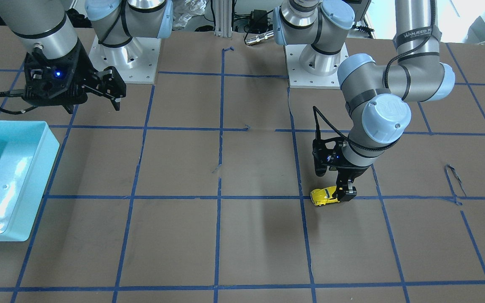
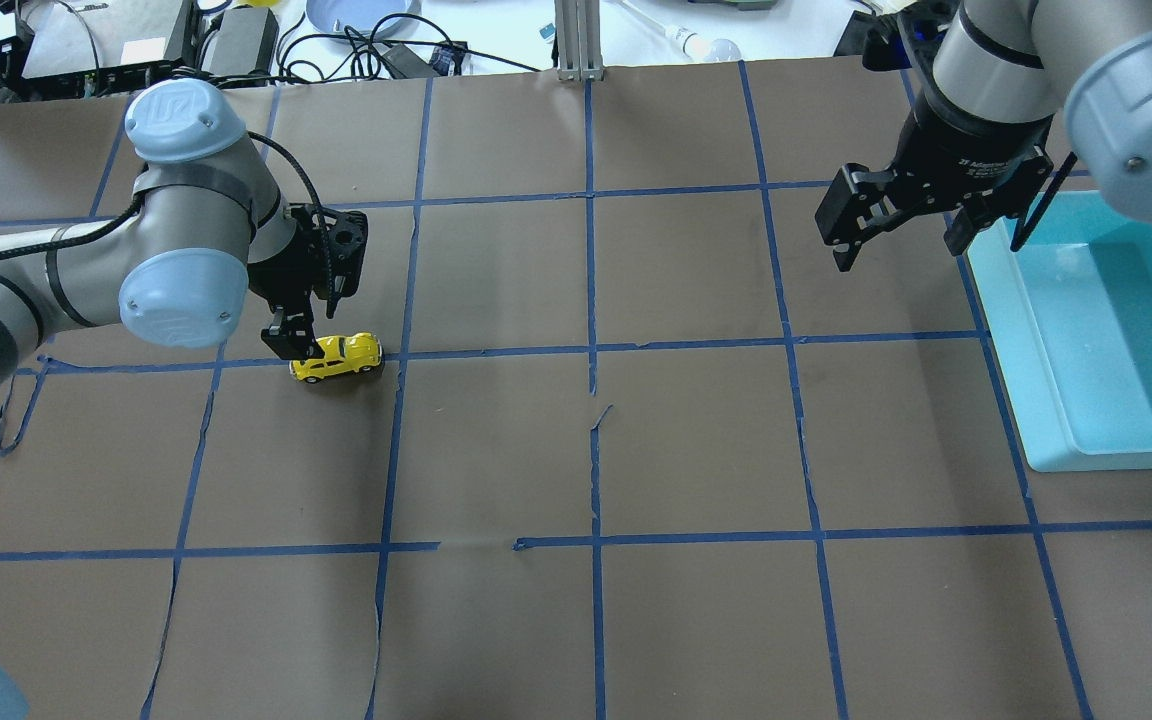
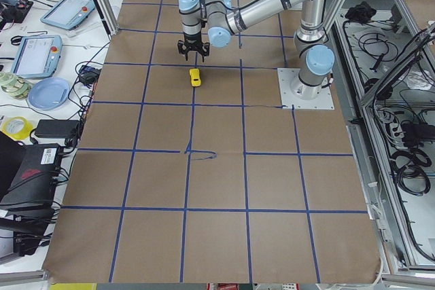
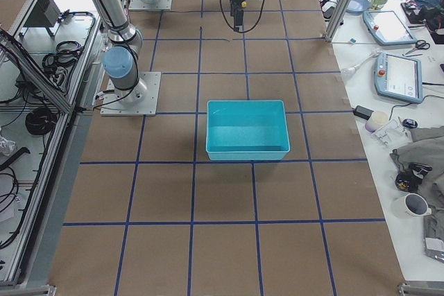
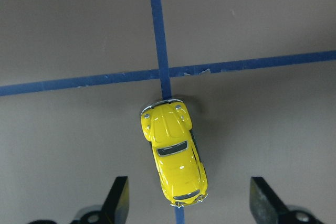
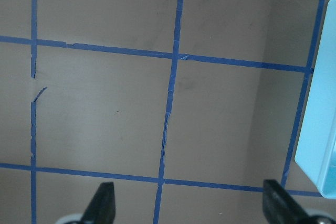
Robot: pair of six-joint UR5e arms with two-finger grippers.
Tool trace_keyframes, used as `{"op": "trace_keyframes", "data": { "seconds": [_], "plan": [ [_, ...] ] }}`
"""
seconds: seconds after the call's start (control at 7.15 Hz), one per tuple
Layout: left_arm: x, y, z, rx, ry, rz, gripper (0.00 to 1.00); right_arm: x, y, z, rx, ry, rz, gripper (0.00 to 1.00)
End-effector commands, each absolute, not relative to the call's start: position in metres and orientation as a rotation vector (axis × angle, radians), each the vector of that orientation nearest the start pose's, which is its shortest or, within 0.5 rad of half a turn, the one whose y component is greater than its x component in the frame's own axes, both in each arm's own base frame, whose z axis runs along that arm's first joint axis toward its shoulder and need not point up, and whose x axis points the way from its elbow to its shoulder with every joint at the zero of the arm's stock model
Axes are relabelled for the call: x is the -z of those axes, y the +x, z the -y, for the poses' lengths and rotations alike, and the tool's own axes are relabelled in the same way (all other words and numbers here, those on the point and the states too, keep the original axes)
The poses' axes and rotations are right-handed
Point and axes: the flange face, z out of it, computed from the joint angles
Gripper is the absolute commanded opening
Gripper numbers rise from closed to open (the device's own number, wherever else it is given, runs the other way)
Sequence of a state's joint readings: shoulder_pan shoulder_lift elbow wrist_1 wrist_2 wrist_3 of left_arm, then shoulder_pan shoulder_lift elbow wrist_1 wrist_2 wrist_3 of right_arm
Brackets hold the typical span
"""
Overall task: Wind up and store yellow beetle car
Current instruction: 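Grip the yellow car with the left gripper and pull it backward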
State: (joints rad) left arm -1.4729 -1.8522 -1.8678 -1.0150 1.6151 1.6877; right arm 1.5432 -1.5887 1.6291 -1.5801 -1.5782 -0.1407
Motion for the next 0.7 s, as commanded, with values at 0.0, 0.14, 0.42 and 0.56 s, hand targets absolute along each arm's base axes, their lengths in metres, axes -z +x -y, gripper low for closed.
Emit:
{"op": "trace_keyframes", "data": {
  "seconds": [0.0, 0.14, 0.42, 0.56],
  "plan": [
    [-0.219, -0.069, 0.549, 0.027, -2.209, 2.286, 0.78, -0.468, 0.119, 0.484, -0.054, -0.176, -3.139, 1.00],
    [-0.206, -0.065, 0.544, -0.010, -2.219, 2.315, 0.78, -0.468, 0.119, 0.482, -0.071, -0.176, -3.140, 1.00],
    [-0.199, -0.060, 0.543, -0.008, -2.197, 2.331, 0.78, -0.468, 0.119, 0.483, -0.073, -0.174, -3.138, 1.00],
    [-0.198, -0.058, 0.543, -0.003, -2.182, 2.340, 0.78, -0.467, 0.119, 0.482, -0.078, -0.174, -3.139, 1.00]
  ]
}}
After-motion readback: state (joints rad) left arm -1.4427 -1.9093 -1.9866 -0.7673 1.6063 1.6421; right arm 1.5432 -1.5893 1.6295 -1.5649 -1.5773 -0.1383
